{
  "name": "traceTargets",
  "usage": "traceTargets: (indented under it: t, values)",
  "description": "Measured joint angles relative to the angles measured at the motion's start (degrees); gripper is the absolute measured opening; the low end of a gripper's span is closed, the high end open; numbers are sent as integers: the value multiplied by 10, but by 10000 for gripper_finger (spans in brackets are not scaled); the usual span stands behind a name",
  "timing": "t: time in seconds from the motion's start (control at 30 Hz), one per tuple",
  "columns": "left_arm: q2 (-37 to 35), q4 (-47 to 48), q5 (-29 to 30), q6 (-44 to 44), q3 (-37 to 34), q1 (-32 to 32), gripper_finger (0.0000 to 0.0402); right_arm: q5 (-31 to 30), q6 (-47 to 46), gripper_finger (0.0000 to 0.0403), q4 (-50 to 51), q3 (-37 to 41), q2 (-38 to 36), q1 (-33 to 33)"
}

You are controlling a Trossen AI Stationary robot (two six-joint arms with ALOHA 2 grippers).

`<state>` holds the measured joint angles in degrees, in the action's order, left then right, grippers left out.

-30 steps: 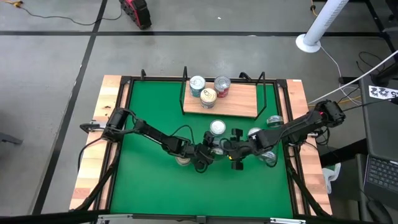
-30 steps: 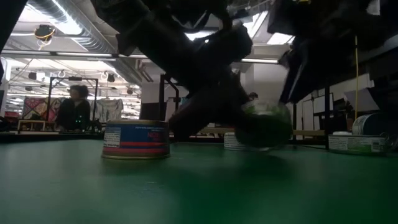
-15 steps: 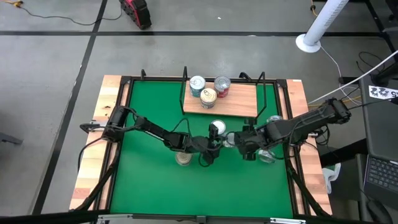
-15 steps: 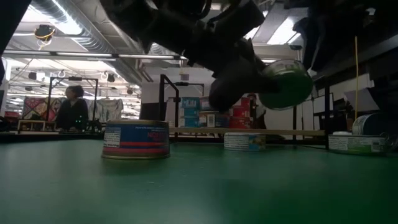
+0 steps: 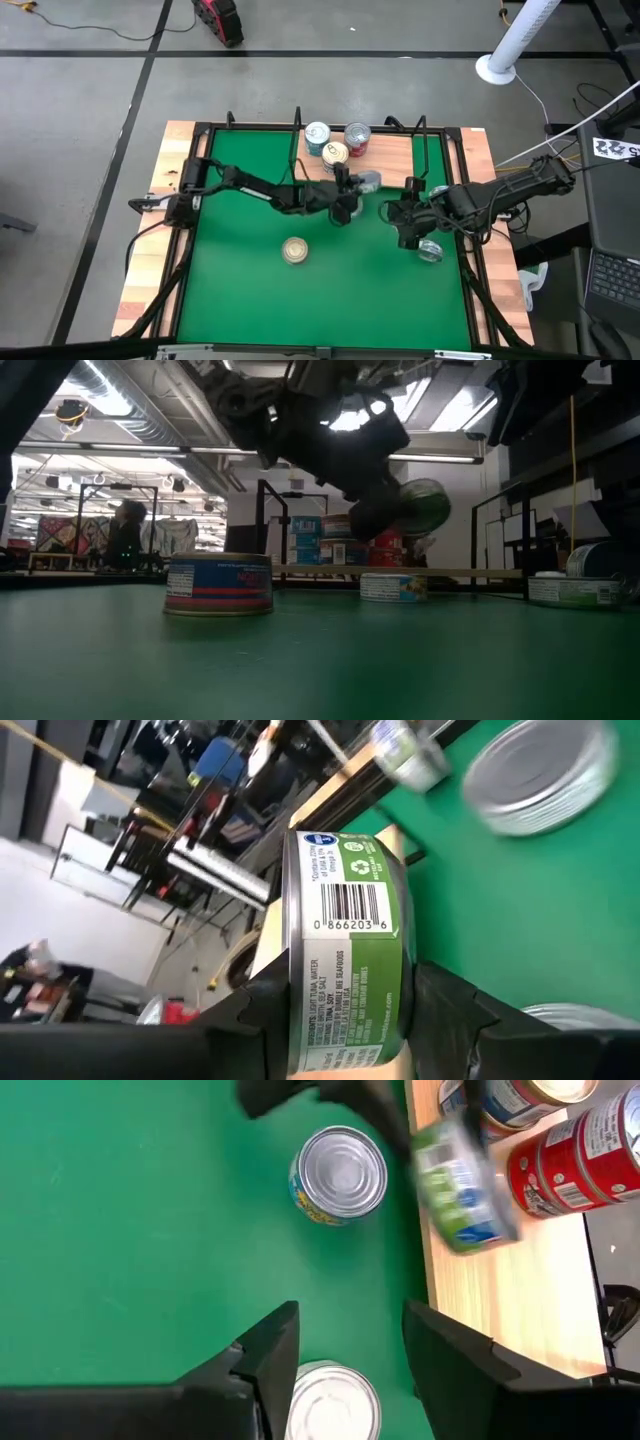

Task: Stack canned seafood by type on shelf
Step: Put the green white tuna can on the shelf

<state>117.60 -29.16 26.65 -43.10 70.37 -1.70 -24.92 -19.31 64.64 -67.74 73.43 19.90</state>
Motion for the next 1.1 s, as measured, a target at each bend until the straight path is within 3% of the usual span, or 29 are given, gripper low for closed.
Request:
traceTargets:
  t: [0.3,0.73,1.1]
  values:
    - [0,1,-35,27,0,-37,145,0,16,177,-2,0,0,0]
    - [0,-21,-57,22,5,-26,144,0,16,177,-26,0,0,0]
    - [89,27,-34,-25,145,-27,144,1,17,177,-30,0,1,-1]
